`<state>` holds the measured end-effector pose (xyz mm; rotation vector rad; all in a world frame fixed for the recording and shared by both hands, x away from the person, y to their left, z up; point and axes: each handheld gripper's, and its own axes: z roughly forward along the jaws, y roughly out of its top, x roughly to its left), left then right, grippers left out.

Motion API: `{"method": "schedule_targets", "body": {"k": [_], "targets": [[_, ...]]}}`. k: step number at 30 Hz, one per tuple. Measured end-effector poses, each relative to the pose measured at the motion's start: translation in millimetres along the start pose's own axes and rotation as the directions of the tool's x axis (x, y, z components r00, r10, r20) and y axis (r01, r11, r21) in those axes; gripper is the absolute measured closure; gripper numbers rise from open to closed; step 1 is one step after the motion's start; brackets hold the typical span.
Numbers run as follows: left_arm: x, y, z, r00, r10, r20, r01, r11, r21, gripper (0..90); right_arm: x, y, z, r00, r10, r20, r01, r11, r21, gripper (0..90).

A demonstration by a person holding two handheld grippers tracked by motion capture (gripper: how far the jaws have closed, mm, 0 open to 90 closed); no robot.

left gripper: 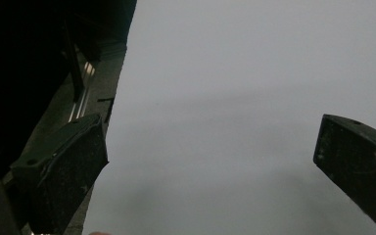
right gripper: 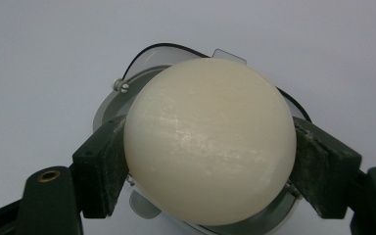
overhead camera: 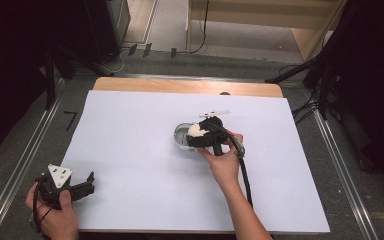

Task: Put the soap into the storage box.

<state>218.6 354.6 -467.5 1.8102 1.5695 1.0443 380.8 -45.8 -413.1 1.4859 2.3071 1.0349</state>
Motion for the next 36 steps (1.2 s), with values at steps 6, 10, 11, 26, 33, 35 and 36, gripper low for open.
{"method": "schedule_targets", "body": {"k": [6, 10, 11, 26, 33, 35, 36], "targets": [[0.1, 0.0, 0.0, 1.0000, 0.000, 0.001, 0.000, 1.0000, 0.000, 0.1, 1.1, 2.3, 6.8, 1.0000, 0.009, -0.001, -0.009, 1.000, 0.007, 23.7], [0.0, 0.0, 0.1, 1.0000, 0.000, 0.000, 0.000, 1.0000, -0.001, 0.1, 1.2, 2.8, 11.3, 0.9999, 0.012, 0.000, -0.012, 1.000, 0.018, 23.7], [0.1, 0.0, 0.0, 1.0000, -0.001, 0.001, 0.001, 1.0000, 0.000, 0.1, 1.5, 2.8, 12.3, 0.9998, 0.018, 0.002, -0.018, 1.000, 0.017, 23.7], [0.0, 0.1, 0.2, 1.0000, 0.000, 0.000, 0.000, 1.0000, 0.000, 0.1, 1.0, 2.7, 19.1, 0.9985, 0.055, 0.005, -0.055, 0.998, 0.033, 23.6], [0.2, 0.1, 0.3, 1.0000, 0.000, 0.002, 0.000, 1.0000, -0.001, 0.1, 0.6, 2.4, 21.2, 0.9984, 0.056, 0.009, -0.056, 0.998, 0.038, 23.6], [0.2, 0.1, 0.3, 1.0000, 0.000, 0.002, 0.000, 1.0000, 0.000, 0.1, 0.8, 2.5, 21.4, 0.9978, 0.066, 0.002, -0.066, 0.997, 0.039, 23.6], [0.2, 0.1, 0.3, 1.0000, 0.000, 0.002, 0.000, 1.0000, 0.000, 0.1, 0.8, 2.5, 21.6, 0.9978, 0.066, 0.004, -0.066, 0.997, 0.040, 23.6]]}}
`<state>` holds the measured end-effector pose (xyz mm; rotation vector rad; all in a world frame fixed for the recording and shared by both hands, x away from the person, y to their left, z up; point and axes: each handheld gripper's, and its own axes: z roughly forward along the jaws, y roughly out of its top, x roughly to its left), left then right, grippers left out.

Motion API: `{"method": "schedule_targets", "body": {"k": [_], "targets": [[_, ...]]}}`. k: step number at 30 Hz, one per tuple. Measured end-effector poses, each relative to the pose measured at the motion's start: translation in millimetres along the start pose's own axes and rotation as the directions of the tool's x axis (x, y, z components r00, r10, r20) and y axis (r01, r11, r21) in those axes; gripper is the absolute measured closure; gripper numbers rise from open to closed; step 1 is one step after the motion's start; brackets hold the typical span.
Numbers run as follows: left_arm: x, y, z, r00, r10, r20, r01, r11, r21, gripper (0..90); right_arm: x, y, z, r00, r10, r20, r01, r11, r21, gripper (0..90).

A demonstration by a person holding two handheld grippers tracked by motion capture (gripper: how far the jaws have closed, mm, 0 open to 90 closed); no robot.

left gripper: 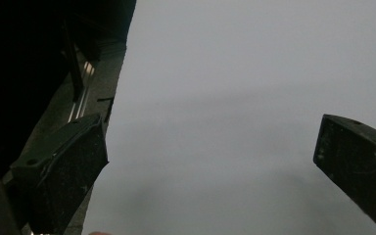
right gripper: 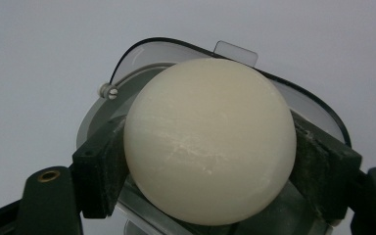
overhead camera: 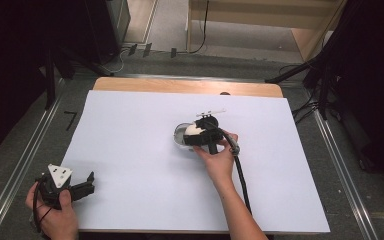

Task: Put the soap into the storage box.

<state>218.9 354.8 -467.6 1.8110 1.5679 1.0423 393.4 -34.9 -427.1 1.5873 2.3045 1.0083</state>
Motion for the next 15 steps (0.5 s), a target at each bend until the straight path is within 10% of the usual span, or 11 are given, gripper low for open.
{"method": "schedule_targets", "body": {"k": [15], "targets": [[0.3, 0.1, -0.1, 1.0000, 0.000, 0.000, 0.000, 1.0000, 0.001, 0.1, -1.8, -0.2, 2.6, 0.9999, 0.014, 0.003, -0.014, 1.000, 0.007, 23.5]]}}
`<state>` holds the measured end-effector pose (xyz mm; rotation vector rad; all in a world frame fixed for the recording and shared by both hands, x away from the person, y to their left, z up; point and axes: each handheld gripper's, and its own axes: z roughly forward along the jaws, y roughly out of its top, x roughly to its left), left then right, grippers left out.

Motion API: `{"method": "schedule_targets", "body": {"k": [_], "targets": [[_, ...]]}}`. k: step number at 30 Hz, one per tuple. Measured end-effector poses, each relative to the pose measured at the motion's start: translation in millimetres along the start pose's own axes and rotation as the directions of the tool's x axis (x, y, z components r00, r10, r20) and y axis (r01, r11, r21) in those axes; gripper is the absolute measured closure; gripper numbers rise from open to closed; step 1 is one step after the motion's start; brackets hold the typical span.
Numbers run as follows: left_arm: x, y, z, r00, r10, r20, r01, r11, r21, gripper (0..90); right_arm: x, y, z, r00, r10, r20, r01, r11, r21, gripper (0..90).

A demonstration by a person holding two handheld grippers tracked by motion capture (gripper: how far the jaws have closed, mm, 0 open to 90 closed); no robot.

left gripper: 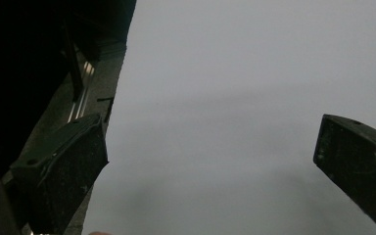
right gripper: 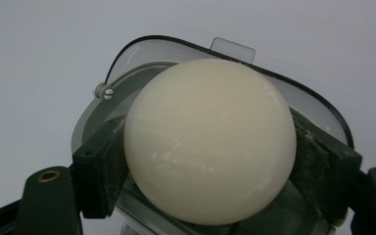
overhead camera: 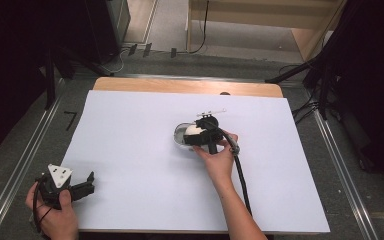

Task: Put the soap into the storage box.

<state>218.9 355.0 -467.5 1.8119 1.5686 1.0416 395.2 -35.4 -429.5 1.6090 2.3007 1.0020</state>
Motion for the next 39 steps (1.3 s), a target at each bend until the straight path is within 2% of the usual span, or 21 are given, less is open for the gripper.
{"method": "schedule_targets", "body": {"k": [9, 13, 19, 23, 32, 39], "targets": [[0.1, 0.1, -0.1, 1.0000, 0.000, 0.000, 0.000, 1.0000, 0.002, 0.1, 0.7, -0.9, 1.8, 1.0000, 0.002, 0.000, -0.002, 1.000, 0.006, 23.0], [0.1, 0.1, -0.1, 1.0000, 0.000, 0.000, 0.000, 1.0000, 0.002, 0.1, 1.1, -0.3, -1.8, 0.9997, -0.006, -0.025, 0.006, 1.000, -0.018, 18.9], [0.1, 0.1, -0.1, 1.0000, 0.000, 0.000, 0.000, 1.0000, 0.001, 0.1, 1.8, -0.5, -6.8, 0.9993, -0.025, -0.027, 0.024, 0.999, -0.035, 15.8], [0.1, 0.1, -0.1, 1.0000, 0.000, 0.000, 0.000, 1.0000, 0.001, 0.1, 0.9, 0.0, -13.0, 0.9992, -0.018, -0.036, 0.015, 0.998, -0.063, 14.7], [0.0, 0.0, 0.0, 1.0000, -0.001, 0.000, 0.001, 1.0000, -0.001, 0.1, 1.0, -1.2, -25.8, 0.9992, -0.039, -0.007, 0.038, 0.995, -0.087, 13.6], [-0.1, 0.0, 0.1, 1.0000, 0.001, -0.001, -0.001, 1.0000, 0.000, 0.1, -9.0, -6.5, -37.0, 0.9993, -0.038, 0.001, 0.037, 0.994, -0.100, 13.6]]}}
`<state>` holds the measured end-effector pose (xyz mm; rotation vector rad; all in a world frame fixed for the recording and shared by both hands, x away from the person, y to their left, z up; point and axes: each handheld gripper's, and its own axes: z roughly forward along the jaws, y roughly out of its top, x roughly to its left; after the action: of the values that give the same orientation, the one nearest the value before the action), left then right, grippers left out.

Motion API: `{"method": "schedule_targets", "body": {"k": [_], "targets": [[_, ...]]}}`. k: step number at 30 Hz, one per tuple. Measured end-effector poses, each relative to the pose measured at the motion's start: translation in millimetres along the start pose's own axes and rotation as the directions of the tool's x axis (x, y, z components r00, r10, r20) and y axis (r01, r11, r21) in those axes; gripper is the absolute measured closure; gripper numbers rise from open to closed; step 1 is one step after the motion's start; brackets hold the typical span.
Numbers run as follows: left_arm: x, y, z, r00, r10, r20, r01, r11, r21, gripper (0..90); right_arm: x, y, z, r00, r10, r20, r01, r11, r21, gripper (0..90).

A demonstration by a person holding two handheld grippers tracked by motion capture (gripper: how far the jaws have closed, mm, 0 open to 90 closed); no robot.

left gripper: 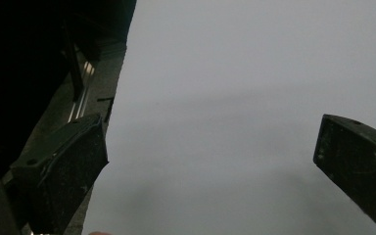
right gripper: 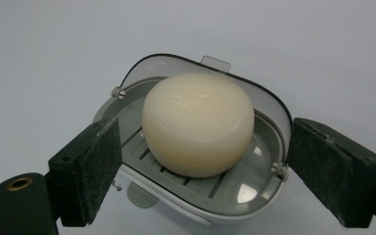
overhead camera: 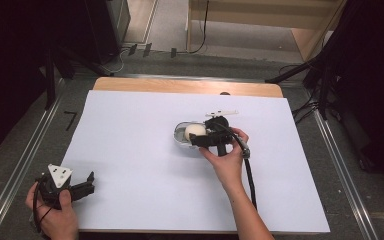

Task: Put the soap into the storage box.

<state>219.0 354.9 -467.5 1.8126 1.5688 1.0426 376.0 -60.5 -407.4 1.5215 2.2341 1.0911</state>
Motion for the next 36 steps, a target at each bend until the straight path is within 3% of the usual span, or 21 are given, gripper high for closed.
{"method": "schedule_targets", "body": {"k": [11, 21, 36], "targets": [[-0.3, 0.0, 0.0, 1.0000, 0.001, -0.001, -0.001, 1.0000, 0.001, 0.1, -16.6, -11.0, -13.7, 0.9999, 0.010, 0.006, -0.010, 1.000, -0.013, 13.6], [-0.4, 0.0, -0.1, 1.0000, 0.001, -0.002, -0.001, 1.0000, 0.001, 0.1, -32.9, -31.6, -23.9, 0.9993, -0.006, 0.037, 0.007, 1.000, -0.009, 13.6], [-0.7, -0.1, -0.2, 1.0000, 0.004, -0.004, -0.004, 1.0000, 0.001, 0.1, -58.0, -61.7, -37.6, 0.9989, 0.015, 0.046, -0.014, 1.000, -0.027, 13.7]]}}
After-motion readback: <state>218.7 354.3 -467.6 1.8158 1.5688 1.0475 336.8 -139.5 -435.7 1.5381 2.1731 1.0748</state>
